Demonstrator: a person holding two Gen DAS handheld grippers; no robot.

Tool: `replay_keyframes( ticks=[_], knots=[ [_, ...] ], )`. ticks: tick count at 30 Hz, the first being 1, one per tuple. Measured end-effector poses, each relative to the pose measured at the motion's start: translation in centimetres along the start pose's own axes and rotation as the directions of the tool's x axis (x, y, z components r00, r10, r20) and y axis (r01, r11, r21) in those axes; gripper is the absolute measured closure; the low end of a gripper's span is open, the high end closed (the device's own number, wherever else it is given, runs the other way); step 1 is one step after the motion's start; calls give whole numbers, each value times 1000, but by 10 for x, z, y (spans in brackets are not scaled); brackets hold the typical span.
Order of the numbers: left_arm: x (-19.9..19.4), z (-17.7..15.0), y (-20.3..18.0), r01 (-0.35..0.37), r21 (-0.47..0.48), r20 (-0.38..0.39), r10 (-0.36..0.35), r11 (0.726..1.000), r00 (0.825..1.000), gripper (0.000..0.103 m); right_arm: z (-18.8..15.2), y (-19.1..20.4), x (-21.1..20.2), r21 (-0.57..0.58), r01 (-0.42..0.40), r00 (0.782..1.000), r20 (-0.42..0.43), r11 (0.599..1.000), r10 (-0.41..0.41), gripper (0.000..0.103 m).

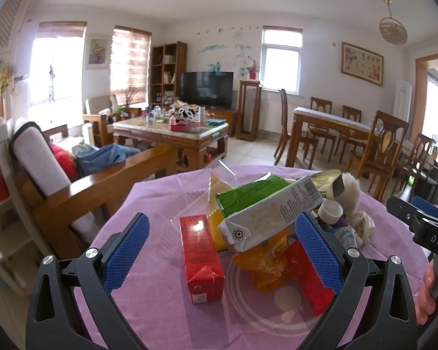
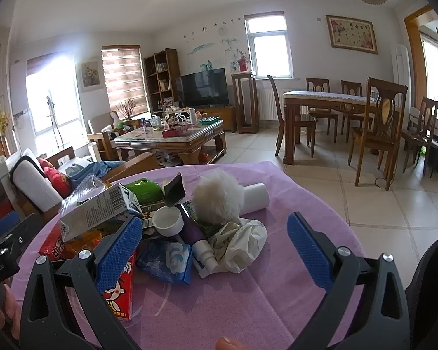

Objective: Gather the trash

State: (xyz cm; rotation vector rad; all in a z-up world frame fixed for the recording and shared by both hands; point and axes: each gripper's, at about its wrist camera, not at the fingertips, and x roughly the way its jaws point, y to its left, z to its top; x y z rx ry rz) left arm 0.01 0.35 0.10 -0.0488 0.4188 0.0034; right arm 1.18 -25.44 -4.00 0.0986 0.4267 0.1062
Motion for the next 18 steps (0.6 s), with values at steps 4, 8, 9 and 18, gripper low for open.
replay_keyframes(
  ticks=[4,8,9,18],
  knots=[
    [0,-1,-1,3,-4,-10,-3,1000,1000,4,-1,-4,2,26,-10,1000,-6,1000,11,5],
    [1,-2,-2,4,-6,-14,-4,1000,1000,4,0,-9,5,59,-19,1000,-14,998,20,5],
    [1,-2,-2,4,-6,-14,-4,1000,1000,4,0,-11,5,66,-22,1000,-16,998,23,5],
    [5,-3,-5,5,-3,-24,-5,1000,1000,4,0,-19,5,85,-28,999,-15,996,30,5]
  ],
)
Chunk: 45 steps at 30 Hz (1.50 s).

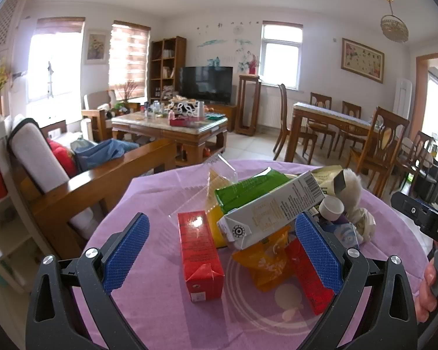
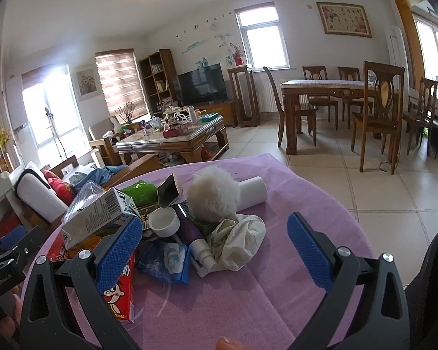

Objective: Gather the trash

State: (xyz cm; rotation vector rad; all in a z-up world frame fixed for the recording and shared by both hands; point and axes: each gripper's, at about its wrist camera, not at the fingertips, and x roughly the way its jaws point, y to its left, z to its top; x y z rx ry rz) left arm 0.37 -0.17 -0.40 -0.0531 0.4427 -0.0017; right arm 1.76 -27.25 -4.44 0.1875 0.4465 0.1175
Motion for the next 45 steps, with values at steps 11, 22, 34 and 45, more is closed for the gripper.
replay_keyframes(
  ticks=[11,22,34,45],
  knots=[
    [3,2,4,6,-15,3,-6,1000,1000,4,0,4,0,-27,26,1000,-7,999,-26,5],
    [35,-5,84,230,-122,-257,-254,966,932,4,-7,8,11,8,-180,954,-243,984,177,5],
    [87,-5,61,283,-122,-410,-308,951,858,34,-40,92,53,-15,-294,845,-471,956,253,27],
    [107,-8,78,258,-200,-450,-322,945,833,70,-40,95,54,31,-280,838,-480,959,260,31]
  ],
)
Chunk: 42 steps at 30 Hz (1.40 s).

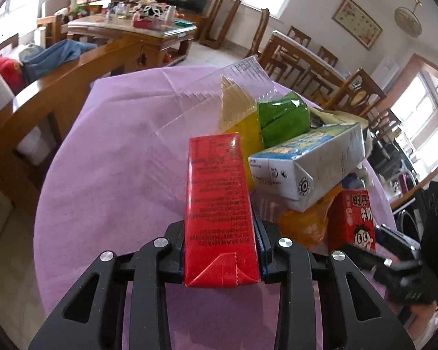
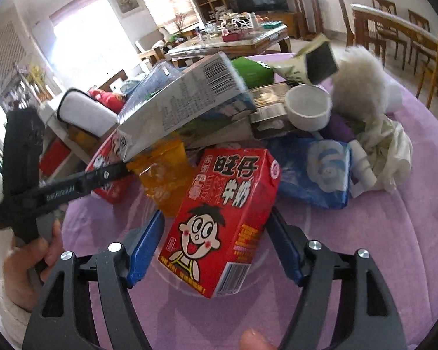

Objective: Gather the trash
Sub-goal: 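Grasp the red juice box with the left tool while the right tool grasps the white milk carton, then carry both cartons to the black bin and open both tools to drop them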

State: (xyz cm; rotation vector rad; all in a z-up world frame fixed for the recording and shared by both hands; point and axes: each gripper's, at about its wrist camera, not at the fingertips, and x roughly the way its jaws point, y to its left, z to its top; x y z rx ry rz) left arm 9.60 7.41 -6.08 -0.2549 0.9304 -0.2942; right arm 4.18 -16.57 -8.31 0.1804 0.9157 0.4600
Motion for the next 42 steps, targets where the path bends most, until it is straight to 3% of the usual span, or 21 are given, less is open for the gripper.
replay_keyframes(
  ticks=[4,7,12,16,17,18,20,24,28,31,34,38,42],
  knots=[
    [-1,0,7,23,-13,5,-23,1000,1000,70,23,-13,-24,50,23,995,93,999,-27,15],
    [-2,-1,7,26,-10,8,-26,1000,1000,70,51,-9,-32,59,-34,992,125,998,27,8],
    [-5,-4,4,28,-2,22,-28,1000,999,70,86,0,9,179,-143,990,13,973,143,8],
    [-3,-3,1,42,15,12,-42,999,999,70,88,0,40,317,-100,991,-53,943,123,10],
    [-3,-3,1,45,18,10,-46,999,999,70,86,1,43,337,-98,991,-55,936,123,18],
    [-2,-2,0,51,23,9,-51,998,999,70,86,-1,46,349,-86,992,-56,933,112,34],
    [-1,-2,0,64,29,5,-64,998,998,70,79,-7,48,364,-90,992,-52,927,116,50],
    [-3,1,3,93,34,21,-94,995,995,70,61,-19,33,383,-160,985,5,910,171,62],
    [-14,-2,0,93,64,81,-98,994,992,70,47,-26,-12,344,-200,979,113,917,171,63],
    [-22,-6,-5,130,70,101,-136,989,986,70,35,-33,-55,294,-229,961,222,928,167,63],
    [-36,-7,-22,160,103,124,-172,982,977,70,32,-40,-92,241,-204,939,323,949,120,63],
    [-50,-3,-67,229,190,133,-256,955,957,70,6,-71,-152,214,-86,896,445,973,-19,63],
    [-37,-3,-141,353,290,55,-384,890,922,70,-31,-122,-207,283,52,843,502,958,-195,63]
  ],
)
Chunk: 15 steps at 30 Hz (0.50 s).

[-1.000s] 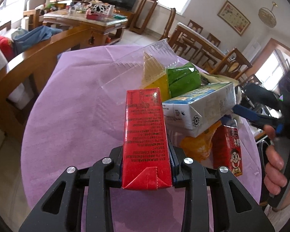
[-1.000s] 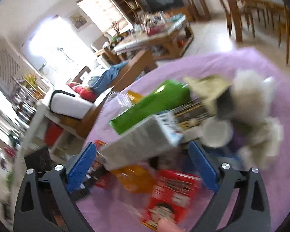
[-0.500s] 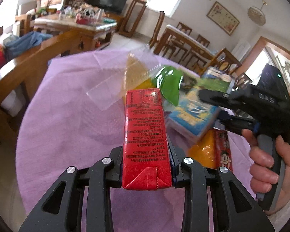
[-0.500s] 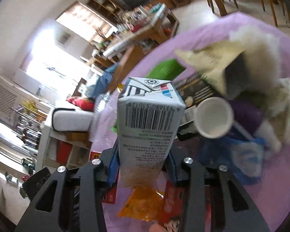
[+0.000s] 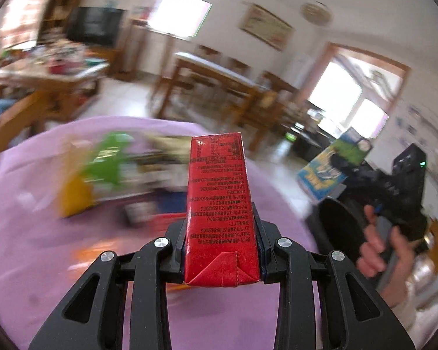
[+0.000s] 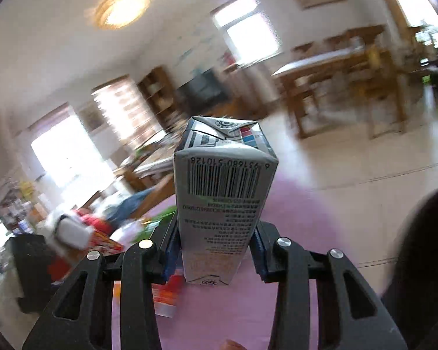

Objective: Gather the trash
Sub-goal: 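Carry both cartons to the black bin and open both tools to drop them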

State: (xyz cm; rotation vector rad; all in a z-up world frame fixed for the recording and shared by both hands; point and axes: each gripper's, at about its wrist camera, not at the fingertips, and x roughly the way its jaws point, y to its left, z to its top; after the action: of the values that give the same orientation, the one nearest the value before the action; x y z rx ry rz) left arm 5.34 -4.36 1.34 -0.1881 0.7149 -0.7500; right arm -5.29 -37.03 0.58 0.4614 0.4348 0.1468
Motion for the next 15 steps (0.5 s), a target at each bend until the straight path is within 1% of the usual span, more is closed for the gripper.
replay_keyframes(
  ticks=[2,3,4,5,6,8,9,10,12,13,15],
  knots=[
    [31,4,-35,87,36,-45,-85,996,995,70,3,-36,-23,23,83,996,30,996,-84,63],
    [46,5,-52,128,49,-68,-125,991,990,70,4,-55,-34,39,124,991,37,991,-126,62],
    [65,4,-73,179,66,-99,-172,982,980,70,3,-64,-40,48,150,988,38,988,-152,62],
    [82,1,-91,223,79,-126,-212,972,969,70,0,-86,-52,67,195,979,39,979,-198,62],
    [104,-2,-112,274,90,-159,-257,958,953,70,-5,-92,-54,76,221,974,37,972,-224,62],
    [140,-11,-144,337,102,-214,-310,936,926,70,-12,-124,-71,109,288,956,23,952,-292,62],
    [162,-17,-164,372,102,-249,-338,923,907,70,-16,-128,-74,118,310,949,19,944,-314,62],
    [180,-23,-178,398,100,-280,-358,912,891,70,-21,-143,-81,129,347,936,8,929,-351,62],
    [212,-33,-200,427,97,-334,-375,899,865,70,-27,-161,-90,137,392,919,-12,910,-394,62],
    [230,-40,-207,427,99,-359,-368,899,858,70,-32,-174,-92,142,421,906,-33,896,-421,62],
    [257,-50,-218,415,99,-403,-345,904,847,70,-39,-187,-97,157,443,897,-62,883,-439,62]
  ],
)
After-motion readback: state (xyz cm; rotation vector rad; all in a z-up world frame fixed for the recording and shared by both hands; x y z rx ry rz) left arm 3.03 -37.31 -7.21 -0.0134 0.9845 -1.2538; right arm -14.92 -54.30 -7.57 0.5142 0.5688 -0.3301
